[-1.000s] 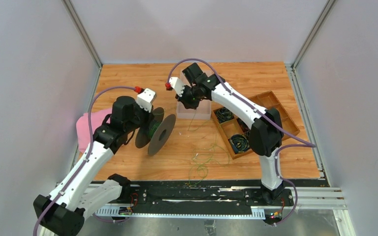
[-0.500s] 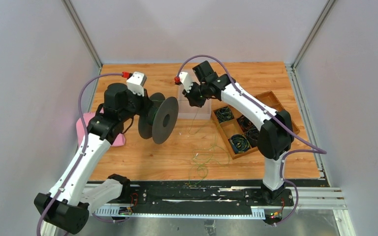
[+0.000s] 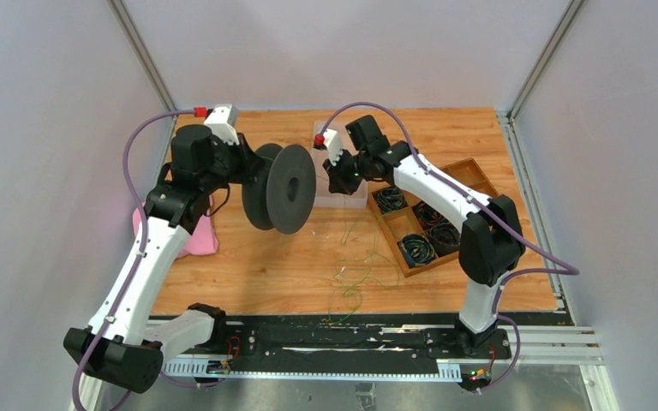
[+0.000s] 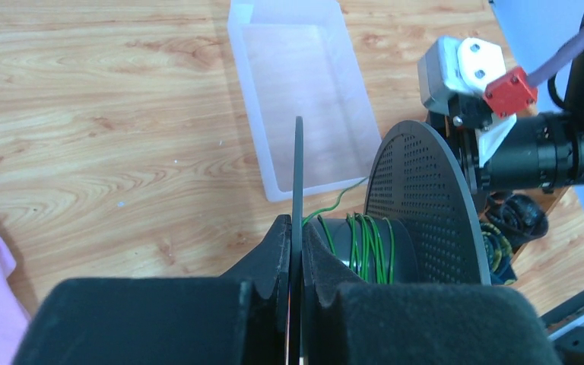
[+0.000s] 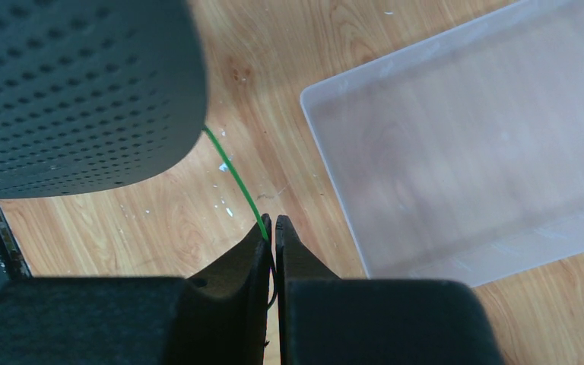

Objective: Wrap the cables

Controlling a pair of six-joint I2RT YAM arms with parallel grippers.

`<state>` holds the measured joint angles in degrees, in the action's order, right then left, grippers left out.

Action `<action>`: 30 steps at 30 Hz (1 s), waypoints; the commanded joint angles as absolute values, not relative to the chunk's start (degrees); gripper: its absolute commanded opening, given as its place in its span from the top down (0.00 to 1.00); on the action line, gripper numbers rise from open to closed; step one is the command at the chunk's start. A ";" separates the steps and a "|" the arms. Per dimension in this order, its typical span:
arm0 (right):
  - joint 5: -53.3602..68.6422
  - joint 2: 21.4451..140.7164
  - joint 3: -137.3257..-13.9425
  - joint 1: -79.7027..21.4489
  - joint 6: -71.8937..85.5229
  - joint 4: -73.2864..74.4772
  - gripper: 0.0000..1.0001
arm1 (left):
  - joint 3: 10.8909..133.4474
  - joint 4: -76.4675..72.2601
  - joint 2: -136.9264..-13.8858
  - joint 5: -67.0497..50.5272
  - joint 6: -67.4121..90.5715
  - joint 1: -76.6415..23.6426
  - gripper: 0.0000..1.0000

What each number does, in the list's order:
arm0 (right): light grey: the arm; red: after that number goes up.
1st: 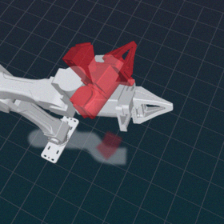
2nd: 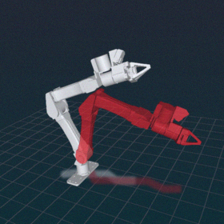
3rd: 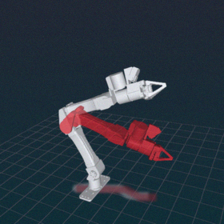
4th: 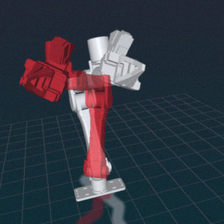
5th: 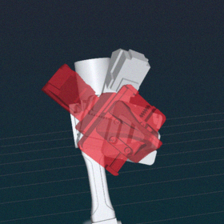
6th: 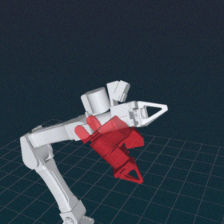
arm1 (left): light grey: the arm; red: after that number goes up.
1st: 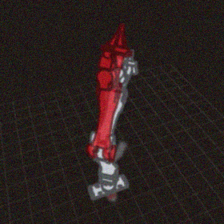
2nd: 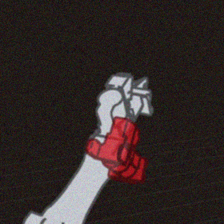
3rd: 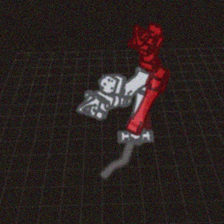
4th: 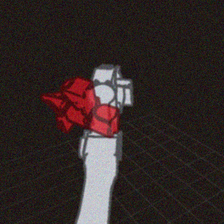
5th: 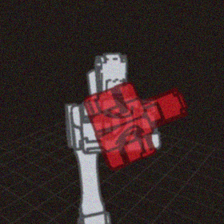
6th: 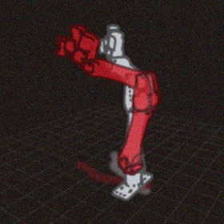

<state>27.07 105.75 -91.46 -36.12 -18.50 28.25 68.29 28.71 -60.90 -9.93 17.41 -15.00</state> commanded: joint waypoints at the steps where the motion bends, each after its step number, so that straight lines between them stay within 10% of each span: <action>1: 29.83 102.72 -87.38 -35.14 -14.74 23.32 0.95 | 72.01 25.29 -61.44 -8.69 22.99 -13.66 1.00; 30: 43.46 99.95 -77.22 -37.18 -0.97 8.21 0.94 | 73.20 16.25 -69.19 -9.64 43.02 -5.45 1.00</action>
<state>41.80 101.12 -78.67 -36.32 -2.57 10.52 72.31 21.93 -69.45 -8.40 38.52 -6.72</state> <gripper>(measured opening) 0.057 0.074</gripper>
